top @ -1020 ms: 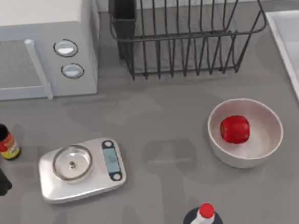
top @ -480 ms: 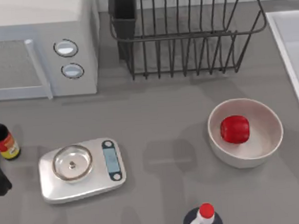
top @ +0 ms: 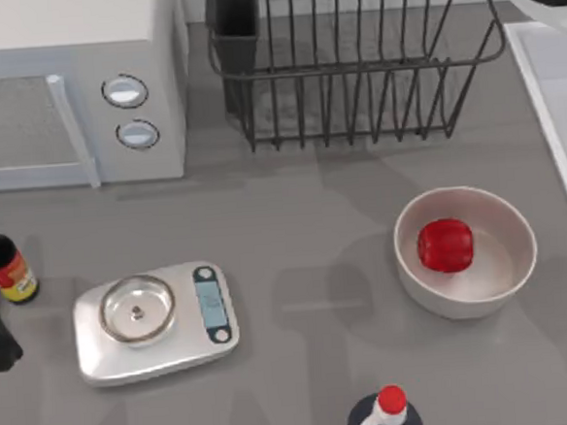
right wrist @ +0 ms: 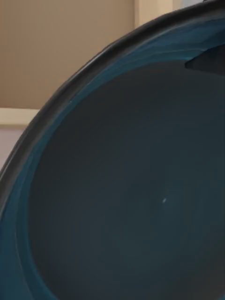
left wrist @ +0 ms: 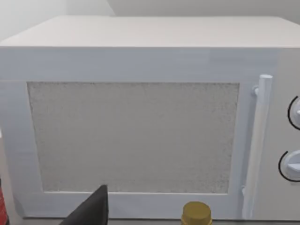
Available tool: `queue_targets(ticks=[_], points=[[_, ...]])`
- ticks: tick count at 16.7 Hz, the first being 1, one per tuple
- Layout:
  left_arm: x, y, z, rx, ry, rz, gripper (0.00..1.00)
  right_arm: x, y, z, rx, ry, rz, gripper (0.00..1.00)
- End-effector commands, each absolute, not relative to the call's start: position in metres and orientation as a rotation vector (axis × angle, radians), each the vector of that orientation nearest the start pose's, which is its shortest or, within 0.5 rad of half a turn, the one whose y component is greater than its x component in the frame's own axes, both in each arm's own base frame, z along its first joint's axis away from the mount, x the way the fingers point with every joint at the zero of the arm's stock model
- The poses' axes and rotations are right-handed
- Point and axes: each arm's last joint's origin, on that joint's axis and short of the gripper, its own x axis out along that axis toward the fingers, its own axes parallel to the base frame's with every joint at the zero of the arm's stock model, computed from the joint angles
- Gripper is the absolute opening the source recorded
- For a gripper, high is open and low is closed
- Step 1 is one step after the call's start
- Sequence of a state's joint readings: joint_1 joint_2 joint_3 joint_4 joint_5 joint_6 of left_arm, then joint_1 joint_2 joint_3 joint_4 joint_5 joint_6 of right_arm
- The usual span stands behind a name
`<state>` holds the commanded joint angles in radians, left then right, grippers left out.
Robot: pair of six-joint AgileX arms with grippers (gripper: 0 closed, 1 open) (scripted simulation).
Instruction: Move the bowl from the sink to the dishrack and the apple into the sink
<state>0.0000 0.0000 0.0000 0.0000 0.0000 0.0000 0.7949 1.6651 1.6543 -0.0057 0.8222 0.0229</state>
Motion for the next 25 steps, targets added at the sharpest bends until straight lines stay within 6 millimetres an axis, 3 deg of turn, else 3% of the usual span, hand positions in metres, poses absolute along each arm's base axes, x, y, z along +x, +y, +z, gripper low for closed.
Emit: queue_targets(ticks=[5, 7, 13, 19, 23, 25], points=[[0.106, -0.001, 0.160, 0.000, 0.000, 0.000, 1.00, 0.284, 0.262, 0.419, 0.001, 0.000, -0.010, 0.00], [0.106, -0.001, 0.160, 0.000, 0.000, 0.000, 1.00, 0.291, 0.264, 0.410, 0.000, 0.003, -0.015, 0.00], [0.106, -0.001, 0.160, 0.000, 0.000, 0.000, 1.00, 0.332, 0.279, 0.345, 0.000, 0.000, -0.007, 0.00], [0.106, -0.001, 0.160, 0.000, 0.000, 0.000, 1.00, 0.361, 0.276, 0.288, 0.012, -0.011, -0.011, 0.00], [0.106, -0.001, 0.160, 0.000, 0.000, 0.000, 1.00, 0.376, 0.270, 0.234, 0.004, -0.006, -0.007, 0.00], [0.106, -0.001, 0.160, 0.000, 0.000, 0.000, 1.00, 0.382, 0.263, 0.220, 0.000, 0.000, -0.010, 0.00]])
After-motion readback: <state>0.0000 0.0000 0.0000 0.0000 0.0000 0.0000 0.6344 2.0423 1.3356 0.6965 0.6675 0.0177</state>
